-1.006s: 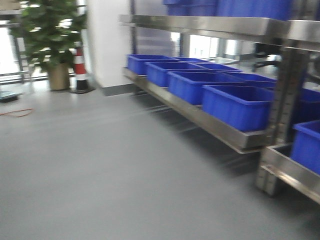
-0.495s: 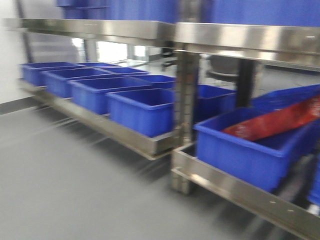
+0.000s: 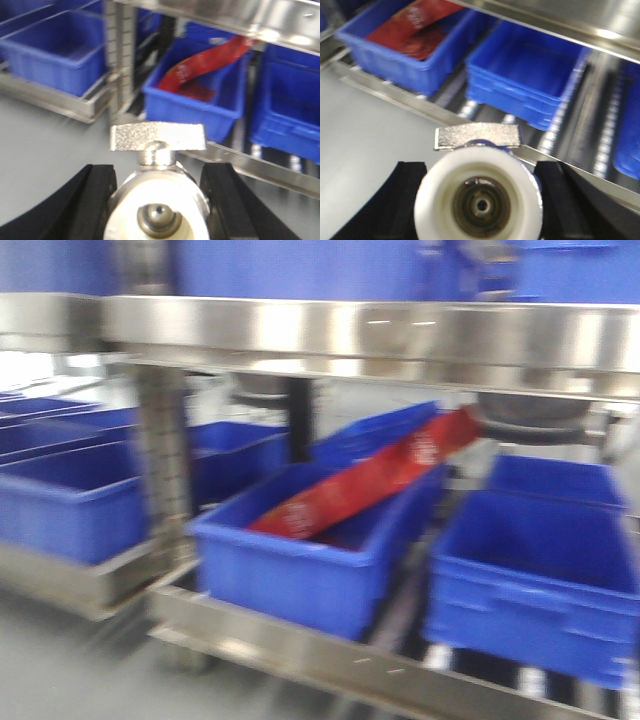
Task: Place valve from conveyor to right shelf box
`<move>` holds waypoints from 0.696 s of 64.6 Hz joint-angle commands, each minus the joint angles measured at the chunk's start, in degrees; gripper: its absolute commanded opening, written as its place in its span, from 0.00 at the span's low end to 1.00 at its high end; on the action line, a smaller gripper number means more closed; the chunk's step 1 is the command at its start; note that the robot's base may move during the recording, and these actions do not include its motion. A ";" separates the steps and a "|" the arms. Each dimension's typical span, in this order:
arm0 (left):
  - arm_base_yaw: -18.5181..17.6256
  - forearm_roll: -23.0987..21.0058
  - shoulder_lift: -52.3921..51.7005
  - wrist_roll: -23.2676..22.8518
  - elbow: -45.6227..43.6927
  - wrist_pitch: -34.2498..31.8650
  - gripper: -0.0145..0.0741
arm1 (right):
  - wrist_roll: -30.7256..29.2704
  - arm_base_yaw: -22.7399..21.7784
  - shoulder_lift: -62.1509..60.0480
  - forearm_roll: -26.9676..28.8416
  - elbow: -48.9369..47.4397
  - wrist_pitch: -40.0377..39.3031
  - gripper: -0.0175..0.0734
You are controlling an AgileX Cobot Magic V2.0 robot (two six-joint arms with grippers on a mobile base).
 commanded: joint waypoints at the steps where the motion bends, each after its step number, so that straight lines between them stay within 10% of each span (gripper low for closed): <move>1: -0.29 -0.80 -0.41 -0.04 -0.29 -2.94 0.04 | -0.43 -0.20 -0.66 -0.40 -0.39 -3.40 0.01; 45: -0.29 -0.80 -0.41 -0.04 -0.29 -2.94 0.04 | -0.43 -0.20 -0.66 -0.40 -0.39 -3.40 0.01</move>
